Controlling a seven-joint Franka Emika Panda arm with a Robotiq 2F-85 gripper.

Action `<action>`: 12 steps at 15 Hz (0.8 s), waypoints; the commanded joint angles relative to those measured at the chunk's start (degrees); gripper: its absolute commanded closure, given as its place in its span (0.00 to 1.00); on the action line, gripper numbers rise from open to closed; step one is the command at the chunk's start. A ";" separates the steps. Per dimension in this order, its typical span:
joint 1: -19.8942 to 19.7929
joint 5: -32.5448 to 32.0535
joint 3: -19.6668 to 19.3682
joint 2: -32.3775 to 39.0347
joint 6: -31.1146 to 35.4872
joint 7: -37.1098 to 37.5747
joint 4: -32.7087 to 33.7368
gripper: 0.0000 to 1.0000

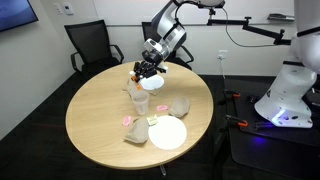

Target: Put the orange marker in the cup

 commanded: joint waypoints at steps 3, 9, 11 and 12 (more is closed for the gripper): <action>0.52 2.55 -1.42 2.42 -3.01 -1.75 -0.03 0.95; 0.50 3.75 -1.83 5.00 -3.75 -1.83 -0.02 0.95; 0.55 4.03 -1.89 5.80 -3.78 -2.06 0.06 0.95; 0.56 4.13 -1.91 6.18 -3.86 -2.14 0.12 0.95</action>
